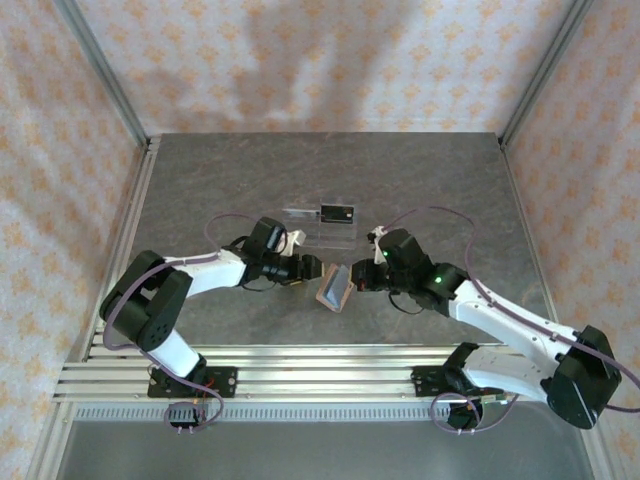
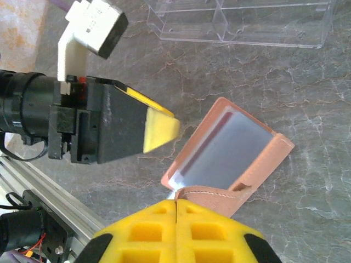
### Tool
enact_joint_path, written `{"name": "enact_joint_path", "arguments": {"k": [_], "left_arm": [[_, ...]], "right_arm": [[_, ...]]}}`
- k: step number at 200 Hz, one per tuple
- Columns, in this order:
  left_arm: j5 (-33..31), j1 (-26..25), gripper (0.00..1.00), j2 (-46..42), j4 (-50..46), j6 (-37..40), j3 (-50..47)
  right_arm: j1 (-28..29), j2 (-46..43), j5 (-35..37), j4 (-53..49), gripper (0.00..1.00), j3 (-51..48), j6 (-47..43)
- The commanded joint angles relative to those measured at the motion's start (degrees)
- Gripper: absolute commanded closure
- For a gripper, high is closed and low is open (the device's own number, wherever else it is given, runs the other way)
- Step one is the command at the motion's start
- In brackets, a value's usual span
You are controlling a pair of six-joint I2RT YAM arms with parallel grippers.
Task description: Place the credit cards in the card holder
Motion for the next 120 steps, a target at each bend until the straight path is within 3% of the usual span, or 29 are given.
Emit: {"name": "enact_joint_path", "arguments": {"k": [1,35,80,120], "left_arm": [[2.2,0.5,0.37,-0.1,2.5,-1.0,-0.2],[3.5,0.4,0.41,2.0,5.2,-2.1,-0.6],[3.1,0.1,0.53,2.6,0.6,1.0,0.9],[4.5,-2.1,0.7,3.7,-0.3,1.3,1.0]], "right_arm": [[-0.6,1.2,0.1,0.6,1.0,0.9,-1.1],[-1.1,1.6,1.2,0.1,1.0,-0.4,-0.5],[-1.6,1.5,10.4,-9.0,1.0,-0.1,-2.4],[-5.4,2.3,12.3,-10.8,1.0,-0.7,-8.2]]}}
